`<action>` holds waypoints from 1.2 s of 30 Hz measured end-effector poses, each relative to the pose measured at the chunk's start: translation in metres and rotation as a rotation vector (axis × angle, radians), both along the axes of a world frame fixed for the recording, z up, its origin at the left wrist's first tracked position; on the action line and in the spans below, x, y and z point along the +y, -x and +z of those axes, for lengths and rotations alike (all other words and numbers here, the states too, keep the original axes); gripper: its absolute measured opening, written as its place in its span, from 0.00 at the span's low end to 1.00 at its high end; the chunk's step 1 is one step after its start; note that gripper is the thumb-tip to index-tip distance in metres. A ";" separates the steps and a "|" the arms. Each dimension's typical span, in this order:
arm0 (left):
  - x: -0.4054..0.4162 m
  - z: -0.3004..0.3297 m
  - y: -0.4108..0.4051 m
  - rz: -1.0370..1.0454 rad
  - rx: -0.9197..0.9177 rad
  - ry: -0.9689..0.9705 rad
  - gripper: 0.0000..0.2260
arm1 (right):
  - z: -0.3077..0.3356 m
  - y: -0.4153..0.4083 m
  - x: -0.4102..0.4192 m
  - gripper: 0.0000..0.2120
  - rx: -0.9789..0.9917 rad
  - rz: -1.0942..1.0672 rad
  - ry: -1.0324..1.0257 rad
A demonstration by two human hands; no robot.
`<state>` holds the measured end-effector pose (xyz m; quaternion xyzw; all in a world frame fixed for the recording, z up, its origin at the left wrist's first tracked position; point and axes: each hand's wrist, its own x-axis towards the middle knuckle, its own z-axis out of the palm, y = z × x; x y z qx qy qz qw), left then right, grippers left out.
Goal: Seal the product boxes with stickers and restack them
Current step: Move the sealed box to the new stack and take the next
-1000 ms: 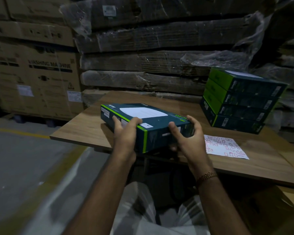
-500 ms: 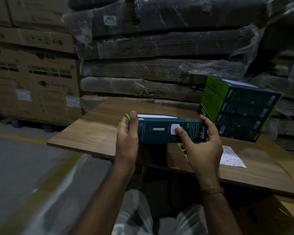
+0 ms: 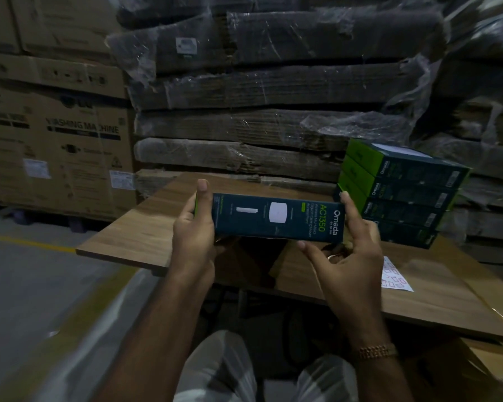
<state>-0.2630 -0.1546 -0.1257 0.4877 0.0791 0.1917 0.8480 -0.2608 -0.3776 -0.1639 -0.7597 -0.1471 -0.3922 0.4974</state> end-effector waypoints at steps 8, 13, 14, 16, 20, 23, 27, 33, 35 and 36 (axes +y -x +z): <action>-0.002 0.003 0.001 -0.037 -0.003 -0.061 0.27 | -0.002 0.000 -0.004 0.46 0.006 -0.020 -0.025; -0.006 0.002 0.001 -0.008 -0.006 -0.058 0.25 | -0.002 0.000 -0.007 0.45 0.022 -0.075 0.052; -0.006 0.001 0.000 0.002 -0.008 -0.060 0.28 | -0.003 0.000 -0.007 0.44 0.025 -0.085 0.065; -0.012 -0.003 0.000 0.050 -0.003 -0.052 0.38 | -0.003 0.002 -0.006 0.42 0.019 -0.116 0.077; -0.038 -0.017 0.002 0.152 -0.020 0.030 0.51 | -0.003 0.005 0.005 0.40 0.010 -0.206 0.102; -0.055 -0.022 -0.003 0.181 -0.047 0.067 0.42 | -0.003 0.007 0.012 0.39 0.033 -0.216 0.171; -0.055 -0.015 -0.015 0.261 -0.103 -0.025 0.45 | -0.005 0.002 0.010 0.38 0.063 -0.132 0.258; -0.060 0.001 -0.027 0.276 -0.260 -0.351 0.40 | -0.021 -0.010 0.017 0.39 0.235 0.165 0.206; -0.058 0.004 -0.028 0.274 -0.306 -0.489 0.43 | -0.024 -0.014 0.017 0.36 0.367 0.370 0.055; -0.055 0.006 -0.028 0.252 -0.327 -0.564 0.45 | -0.025 -0.015 0.017 0.33 0.423 0.448 0.003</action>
